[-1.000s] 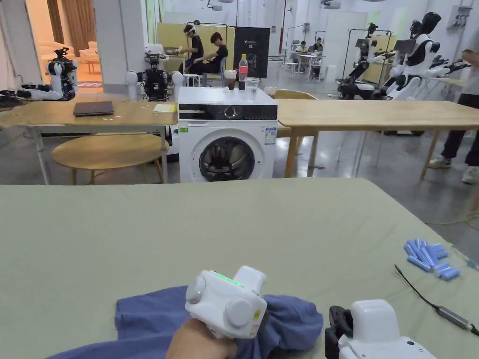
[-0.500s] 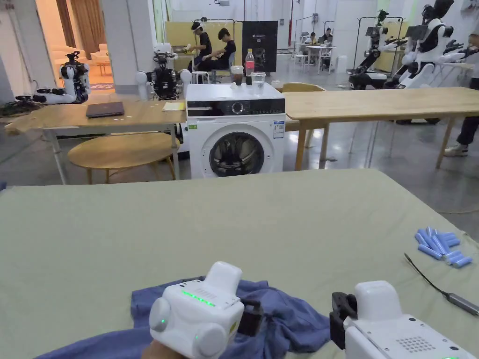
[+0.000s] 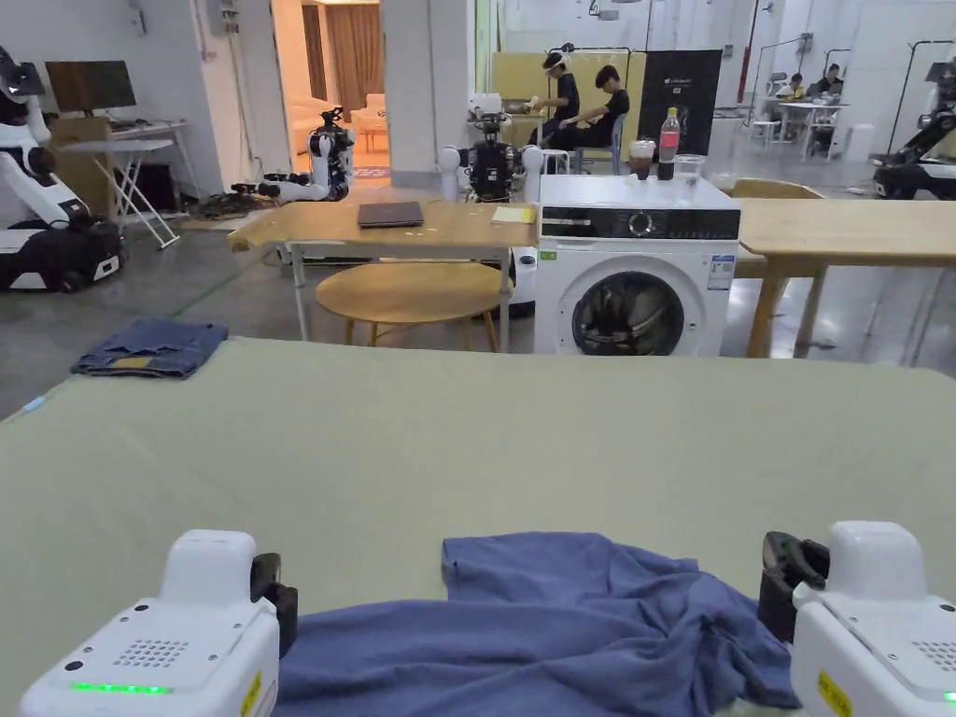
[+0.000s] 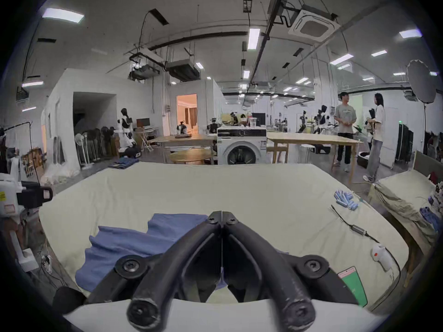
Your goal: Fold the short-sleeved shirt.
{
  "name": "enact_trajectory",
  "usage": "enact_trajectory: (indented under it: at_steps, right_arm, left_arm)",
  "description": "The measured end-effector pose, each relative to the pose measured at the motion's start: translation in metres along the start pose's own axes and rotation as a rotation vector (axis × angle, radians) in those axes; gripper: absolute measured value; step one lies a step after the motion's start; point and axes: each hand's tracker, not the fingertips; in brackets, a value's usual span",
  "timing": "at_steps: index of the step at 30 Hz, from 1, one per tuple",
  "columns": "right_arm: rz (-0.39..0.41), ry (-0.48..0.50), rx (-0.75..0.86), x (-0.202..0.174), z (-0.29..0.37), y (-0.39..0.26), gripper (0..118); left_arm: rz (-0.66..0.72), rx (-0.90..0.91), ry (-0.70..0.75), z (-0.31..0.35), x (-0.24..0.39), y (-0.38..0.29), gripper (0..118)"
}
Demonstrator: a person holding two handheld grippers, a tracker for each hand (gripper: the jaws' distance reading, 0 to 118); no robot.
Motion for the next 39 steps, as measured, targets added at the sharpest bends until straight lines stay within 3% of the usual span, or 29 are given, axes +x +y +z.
enact_trajectory:
  at_steps: [9, 14, 15, 16, 17, 18, 19, 24, 26, 27, 29, 31, 32, 37, 38, 39]
  right_arm:
    - [-0.019, -0.012, -0.042, 0.0, 0.0, -0.012, 0]
    - [-0.002, -0.023, -0.08, 0.008, -0.012, -0.017, 0]
    - [0.0, -0.024, -0.086, 0.011, -0.015, -0.018, 0]
    - [0.001, -0.025, -0.093, 0.014, -0.019, -0.019, 0]
    - [0.002, -0.028, -0.1, 0.017, -0.021, -0.02, 0]
    - [0.001, -0.032, -0.109, 0.022, -0.025, -0.021, 0]
    - [-0.001, -0.036, -0.116, 0.026, -0.028, -0.023, 0]
    - [-0.029, -0.084, -0.164, 0.055, -0.043, -0.032, 0]
    - [-0.031, -0.104, -0.193, 0.067, -0.046, -0.037, 0]
    - [-0.033, -0.117, -0.217, 0.075, -0.05, -0.039, 0]
    - [-0.017, -0.156, -0.264, 0.089, -0.057, -0.045, 0]
    - [0.012, -0.172, -0.316, 0.107, -0.073, -0.053, 0]
    - [0.016, -0.174, -0.346, 0.115, -0.083, -0.057, 0]
    - [0.033, -0.152, -0.433, 0.144, -0.137, -0.074, 2]
    - [0.012, -0.123, -0.442, 0.149, -0.146, -0.08, 19]
    - [-0.007, -0.104, -0.473, 0.152, -0.156, -0.084, 69]
  left_arm:
    - [0.081, -0.207, -0.012, -0.064, -0.032, -0.017, 0]
    - [0.025, -0.293, -0.003, -0.138, -0.037, -0.027, 0]
    - [0.018, -0.308, -0.004, -0.152, -0.038, -0.027, 9]
    - [0.002, -0.338, 0.01, -0.168, -0.039, -0.029, 40]
    - [-0.005, -0.373, 0.021, -0.182, -0.04, -0.031, 83]
    - [-0.002, -0.421, 0.011, -0.2, -0.04, -0.035, 115]
    - [-0.011, -0.474, 0.007, -0.213, -0.04, -0.038, 117]
    - [-0.126, -0.583, 0.063, -0.266, -0.032, -0.066, 115]
    - [-0.114, -0.598, 0.063, -0.276, -0.031, -0.074, 107]
    - [-0.097, -0.612, 0.031, -0.278, -0.033, -0.076, 84]
    - [-0.065, -0.593, -0.007, -0.269, -0.026, -0.071, 56]
    - [-0.137, -0.571, -0.058, -0.259, -0.016, -0.066, 9]
    - [-0.165, -0.555, -0.06, -0.254, -0.012, -0.064, 2]
    - [-0.126, -0.469, -0.05, -0.218, -0.008, -0.033, 2]
    - [-0.109, -0.47, -0.054, -0.213, -0.01, -0.027, 2]
    - [-0.106, -0.472, -0.057, -0.211, -0.012, -0.022, 2]
